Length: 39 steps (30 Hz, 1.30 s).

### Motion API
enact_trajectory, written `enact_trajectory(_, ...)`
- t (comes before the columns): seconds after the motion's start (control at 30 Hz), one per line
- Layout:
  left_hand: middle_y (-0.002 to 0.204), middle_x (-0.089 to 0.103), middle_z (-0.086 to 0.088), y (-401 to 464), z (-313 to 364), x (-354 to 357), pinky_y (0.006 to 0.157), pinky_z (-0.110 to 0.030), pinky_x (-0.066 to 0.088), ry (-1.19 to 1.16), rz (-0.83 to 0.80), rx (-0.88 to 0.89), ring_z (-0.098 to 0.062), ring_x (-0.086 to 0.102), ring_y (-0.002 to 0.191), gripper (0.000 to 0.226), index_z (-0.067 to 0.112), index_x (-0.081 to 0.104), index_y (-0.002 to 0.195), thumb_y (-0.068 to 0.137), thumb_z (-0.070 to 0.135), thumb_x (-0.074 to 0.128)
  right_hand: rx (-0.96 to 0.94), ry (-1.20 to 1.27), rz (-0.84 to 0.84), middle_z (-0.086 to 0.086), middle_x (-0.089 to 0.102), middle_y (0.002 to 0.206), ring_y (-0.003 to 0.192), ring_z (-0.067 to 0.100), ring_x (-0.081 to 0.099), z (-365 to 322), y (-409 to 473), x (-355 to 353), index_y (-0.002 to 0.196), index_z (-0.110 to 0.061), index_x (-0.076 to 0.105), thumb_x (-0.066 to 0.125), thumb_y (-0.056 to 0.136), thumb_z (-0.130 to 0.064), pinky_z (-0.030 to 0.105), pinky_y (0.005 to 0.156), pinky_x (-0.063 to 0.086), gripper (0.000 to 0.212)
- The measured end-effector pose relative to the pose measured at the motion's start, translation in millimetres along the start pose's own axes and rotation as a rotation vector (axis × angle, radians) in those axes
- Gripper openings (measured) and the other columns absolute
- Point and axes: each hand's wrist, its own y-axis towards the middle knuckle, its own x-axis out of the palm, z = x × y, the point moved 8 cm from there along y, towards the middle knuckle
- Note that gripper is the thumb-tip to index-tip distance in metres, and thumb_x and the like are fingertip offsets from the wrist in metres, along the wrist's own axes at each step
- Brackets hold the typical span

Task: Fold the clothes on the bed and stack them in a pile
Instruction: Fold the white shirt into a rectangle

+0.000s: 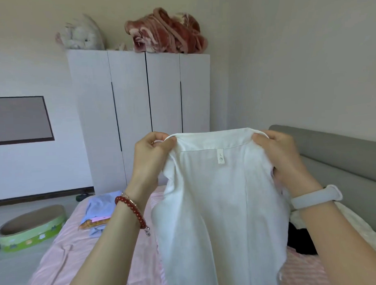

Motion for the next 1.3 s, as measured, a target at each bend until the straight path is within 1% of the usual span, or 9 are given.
enact_trajectory(0.23, 0.065, 0.055, -0.006, 63, -166, 36, 0.047, -0.023, 0.051, 0.026, 0.078, -0.348, -0.017, 0.054, 0.055, 0.017, 0.010, 0.053, 0.070, 0.085, 0.006, 0.059, 0.279, -0.056, -0.109, 0.002, 0.031, 0.054, 0.053, 0.016, 0.031, 162, 60, 78, 0.058, -0.007, 0.041, 0.050, 0.082, -0.003, 0.022, 0.049, 0.023, 0.026)
enact_trajectory(0.33, 0.079, 0.060, -0.010, 73, -228, 58, 0.074, -0.033, 0.052, 0.037, -0.008, -0.453, -0.021, 0.058, 0.071, 0.002, 0.007, 0.057, 0.088, 0.088, 0.008, 0.058, 0.400, -0.012, -0.214, 0.015, 0.057, 0.089, 0.077, 0.030, 0.054, 224, 66, 116, 0.109, 0.006, 0.057, 0.051, 0.089, -0.013, 0.029, 0.066, 0.040, 0.028)
enact_trajectory(0.47, 0.117, 0.053, 0.000, 51, -376, 91, 0.079, -0.024, 0.043, 0.161, -0.233, -0.791, -0.012, 0.052, 0.089, 0.057, 0.021, 0.026, 0.143, 0.094, 0.028, 0.053, 0.626, -0.181, -0.626, -0.001, 0.028, 0.148, 0.129, 0.023, 0.038, 379, 31, 178, 0.149, -0.025, 0.001, 0.043, 0.096, -0.037, 0.025, 0.085, 0.036, 0.069)
enact_trajectory(0.7, 0.084, 0.055, -0.003, -91, -561, 39, 0.058, -0.012, 0.042, 0.586, -0.237, -1.056, -0.009, 0.056, 0.068, 0.009, 0.017, 0.053, 0.087, 0.092, 0.011, 0.052, 0.776, -0.434, -0.698, 0.007, 0.046, 0.136, 0.102, 0.018, 0.055, 553, -118, 135, 0.140, -0.015, 0.036, 0.043, 0.096, -0.021, 0.021, 0.073, 0.047, 0.044)
enact_trajectory(0.83, 0.133, 0.046, -0.012, -207, -615, 11, 0.098, -0.031, 0.038, 0.875, -0.355, -1.233, -0.027, 0.044, 0.122, 0.054, 0.009, 0.045, 0.131, 0.088, 0.037, 0.059, 0.740, -0.592, -0.752, 0.003, 0.048, 0.131, 0.122, 0.021, 0.044, 582, -208, 98, 0.136, -0.019, 0.042, 0.050, 0.093, -0.028, 0.027, 0.094, 0.037, 0.045)
enact_trajectory(0.97, 0.113, 0.053, -0.010, -252, -620, 12, 0.085, -0.035, 0.040, 1.075, -0.450, -1.151, -0.031, 0.047, 0.107, 0.039, 0.011, 0.052, 0.113, 0.086, 0.039, 0.057, 0.656, -0.919, -0.925, -0.001, 0.033, 0.138, 0.127, 0.023, 0.032, 590, -280, 82, 0.143, -0.022, 0.026, 0.054, 0.085, -0.049, 0.038, 0.099, 0.035, 0.070)
enact_trajectory(1.1, 0.077, 0.052, -0.008, -240, -619, 2, 0.063, -0.032, 0.033, 0.752, -0.192, -1.144, -0.030, 0.050, 0.079, 0.017, 0.009, 0.045, 0.081, 0.096, 0.017, 0.042, 0.565, -1.009, -0.802, 0.008, 0.055, 0.111, 0.105, 0.028, 0.049, 598, -280, 75, 0.110, -0.007, 0.055, 0.043, 0.096, -0.024, 0.034, 0.078, 0.041, 0.025)
enact_trajectory(1.2, 0.094, 0.060, -0.023, -207, -593, -75, 0.071, -0.038, 0.037, 1.005, 0.233, -1.000, -0.040, 0.056, 0.090, 0.019, 0.002, 0.050, 0.108, 0.094, 0.014, 0.044, 0.651, -0.854, -0.448, 0.010, 0.056, 0.088, 0.081, 0.029, 0.056, 596, -246, 48, 0.095, 0.000, 0.056, 0.043, 0.096, -0.014, 0.029, 0.062, 0.037, 0.019)
enact_trajectory(1.3, 0.123, 0.051, -0.025, -182, -586, -129, 0.086, -0.047, 0.038, 1.314, 0.267, -0.961, -0.042, 0.048, 0.112, 0.037, 0.010, 0.044, 0.127, 0.091, 0.018, 0.047, 0.625, -0.767, -0.456, 0.010, 0.057, 0.105, 0.100, 0.029, 0.053, 590, -232, 42, 0.106, -0.002, 0.057, 0.048, 0.094, -0.008, 0.030, 0.079, 0.040, 0.017)
